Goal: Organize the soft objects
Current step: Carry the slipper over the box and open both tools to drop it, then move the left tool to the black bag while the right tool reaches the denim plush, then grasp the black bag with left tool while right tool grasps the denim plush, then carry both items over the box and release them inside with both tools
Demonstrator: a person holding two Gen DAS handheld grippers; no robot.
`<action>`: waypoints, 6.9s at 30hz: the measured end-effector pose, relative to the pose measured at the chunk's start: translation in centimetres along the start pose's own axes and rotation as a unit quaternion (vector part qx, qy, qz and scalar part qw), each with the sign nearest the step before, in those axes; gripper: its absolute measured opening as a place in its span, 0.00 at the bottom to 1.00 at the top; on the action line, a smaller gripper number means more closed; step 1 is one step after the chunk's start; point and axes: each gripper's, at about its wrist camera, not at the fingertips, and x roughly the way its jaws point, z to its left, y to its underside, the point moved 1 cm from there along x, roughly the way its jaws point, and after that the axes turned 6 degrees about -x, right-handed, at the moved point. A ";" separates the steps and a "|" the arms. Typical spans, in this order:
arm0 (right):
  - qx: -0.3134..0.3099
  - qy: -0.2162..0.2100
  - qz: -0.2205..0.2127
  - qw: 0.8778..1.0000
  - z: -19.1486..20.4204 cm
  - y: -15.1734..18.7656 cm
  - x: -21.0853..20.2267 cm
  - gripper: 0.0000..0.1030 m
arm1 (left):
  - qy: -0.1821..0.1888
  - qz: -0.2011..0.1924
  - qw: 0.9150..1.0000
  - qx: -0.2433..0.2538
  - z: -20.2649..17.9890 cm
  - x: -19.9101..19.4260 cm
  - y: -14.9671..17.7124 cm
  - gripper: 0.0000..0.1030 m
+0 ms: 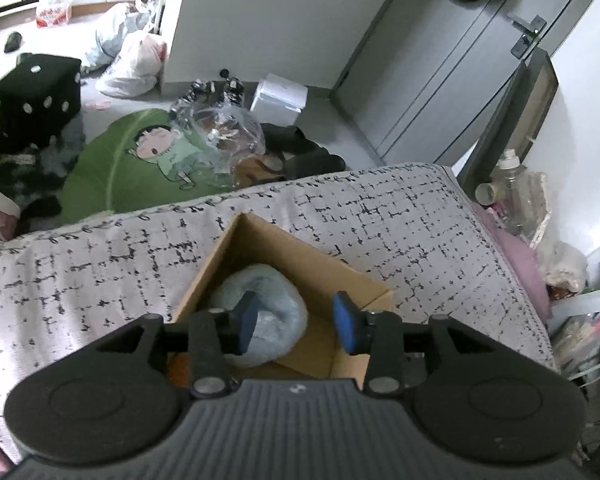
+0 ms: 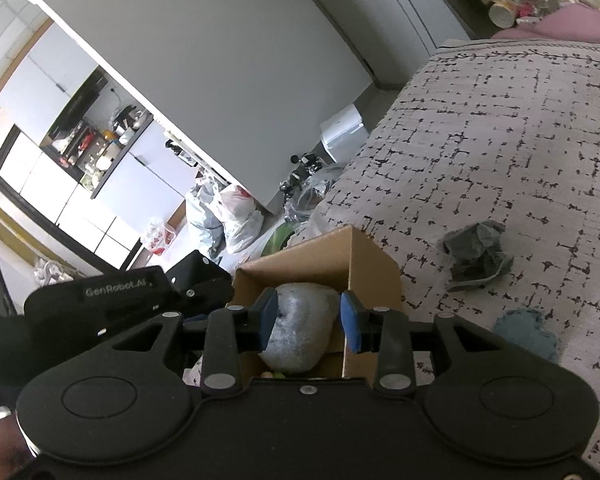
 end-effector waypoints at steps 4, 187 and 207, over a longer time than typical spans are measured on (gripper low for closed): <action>0.014 0.000 -0.005 1.000 -0.5 -0.4 -1.0 0.48 | -0.028 -0.005 1.000 0.011 -0.6 -0.6 0.3 0.54; 0.042 0.094 -0.041 0.994 -5.6 -2.3 -6.9 0.25 | -0.051 0.051 0.982 0.172 -10.9 -1.6 2.7 0.36; 0.005 0.048 -0.017 0.999 -2.1 -0.8 -3.6 0.25 | -0.062 0.082 0.988 0.118 -4.1 -0.3 1.4 0.36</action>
